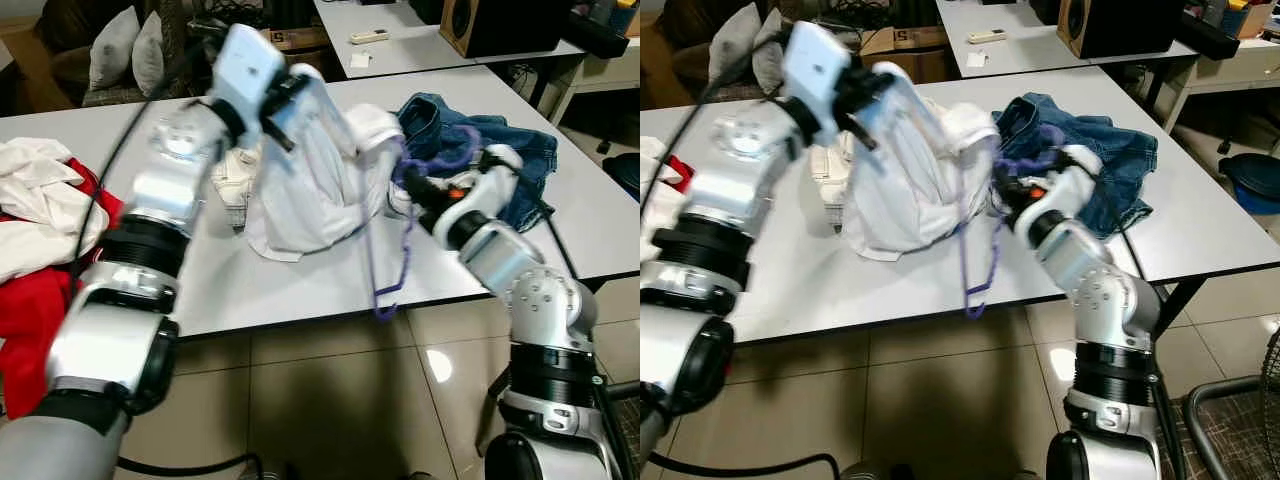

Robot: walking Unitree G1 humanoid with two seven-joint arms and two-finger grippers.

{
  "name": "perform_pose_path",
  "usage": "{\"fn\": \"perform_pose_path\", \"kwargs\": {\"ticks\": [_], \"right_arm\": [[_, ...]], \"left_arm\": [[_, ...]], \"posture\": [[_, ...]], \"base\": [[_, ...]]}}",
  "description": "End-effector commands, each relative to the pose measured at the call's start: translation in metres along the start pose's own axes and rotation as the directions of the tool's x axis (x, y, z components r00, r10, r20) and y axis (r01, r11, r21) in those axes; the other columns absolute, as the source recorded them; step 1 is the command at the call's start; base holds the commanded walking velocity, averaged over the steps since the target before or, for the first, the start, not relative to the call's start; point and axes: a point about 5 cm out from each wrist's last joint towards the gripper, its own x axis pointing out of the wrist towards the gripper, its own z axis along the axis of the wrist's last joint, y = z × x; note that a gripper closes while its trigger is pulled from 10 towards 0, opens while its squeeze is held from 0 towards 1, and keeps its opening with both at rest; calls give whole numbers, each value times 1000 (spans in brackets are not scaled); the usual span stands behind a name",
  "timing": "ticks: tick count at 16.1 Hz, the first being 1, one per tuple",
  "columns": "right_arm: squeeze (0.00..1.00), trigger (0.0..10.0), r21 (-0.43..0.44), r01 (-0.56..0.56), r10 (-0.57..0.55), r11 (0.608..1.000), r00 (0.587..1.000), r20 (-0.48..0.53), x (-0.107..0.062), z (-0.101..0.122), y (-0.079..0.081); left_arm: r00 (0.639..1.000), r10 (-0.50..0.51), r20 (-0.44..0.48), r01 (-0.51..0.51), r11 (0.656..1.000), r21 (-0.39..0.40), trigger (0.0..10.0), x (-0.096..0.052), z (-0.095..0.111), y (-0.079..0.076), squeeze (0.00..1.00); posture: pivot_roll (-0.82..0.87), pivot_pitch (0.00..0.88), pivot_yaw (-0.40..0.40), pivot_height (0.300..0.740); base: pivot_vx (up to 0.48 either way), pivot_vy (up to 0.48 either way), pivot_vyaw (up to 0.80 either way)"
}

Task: Hang hanger

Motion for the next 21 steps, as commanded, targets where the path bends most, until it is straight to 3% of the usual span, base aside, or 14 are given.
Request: {"fn": "perform_pose_path", "kwargs": {"ticks": [1,3,4,5,6,7,10,11,14,15,17,19,20,21], "right_arm": [[0,10000,3,-10,10,1000,1000,4,-1,0,3],[0,10000,35,22,-22,999,1000,15,-1,0,-1],[0,10000,72,20,-23,997,999,34,-1,3,-1],[0,10000,104,11,-17,995,998,52,1,8,-1],[0,10000,120,17,-24,993,998,61,2,10,-2],[0,10000,139,32,-42,990,997,71,3,11,-5],[0,10000,181,51,-66,982,995,80,4,11,-8],[0,10000,187,53,-68,981,995,78,5,10,-7],[0,10000,213,63,-81,975,994,74,7,7,-7],[0,10000,221,67,-85,973,994,73,7,7,-7],[0,10000,229,72,-90,971,994,68,9,6,-8],[0,10000,231,74,-92,970,994,66,9,5,-8],[0,10000,231,77,-94,970,994,60,10,3,-8],[0,10000,233,78,-94,969,994,57,11,2,-7]], "left_arm": [[1000,12,13,-12,1000,22,1020,0,8,4,0],[1000,5,-8,-4,1000,29,745,-1,5,4,0],[998,6,-57,-4,999,43,4431,-4,-5,5,0],[986,54,-156,-50,998,32,10000,-8,-27,8,0],[959,92,-267,-68,993,97,10000,-15,-48,11,0],[937,99,-334,-69,992,103,10000,-21,-63,10,1000],[955,43,-295,-39,999,20,10000,-20,-69,-2,1000],[954,42,-296,-46,999,-5,10000,-20,-74,-5,0],[967,-42,-253,1,987,-158,10000,-25,-77,-6,0],[959,-84,-272,44,987,-153,10000,-30,-79,-4,1000],[944,-103,-313,94,995,-44,10000,-40,-82,1,1000],[958,-126,-256,116,992,-52,10000,-40,-76,0,1000],[941,-288,-178,273,956,-104,10000,-42,-74,-19,0],[893,-406,-191,389,913,-124,10000,-48,-81,-39,0]], "posture": [[-37,0,82,740],[-37,0,84,740],[-36,0,88,740],[-33,0,86,740],[-31,0,84,740],[-26,0,82,740],[-18,0,77,740],[-19,0,79,740],[-17,0,78,740],[-13,0,75,740],[-3,0,69,740],[3,0,65,740],[14,0,61,740],[14,0,64,740]], "base": [[0,0,0],[0,0,0],[0,0,0],[0,0,0],[0,0,0],[0,0,0],[0,0,0],[0,0,0],[0,0,0],[0,0,0],[0,0,0],[0,0,0],[0,0,0],[0,0,0]]}}
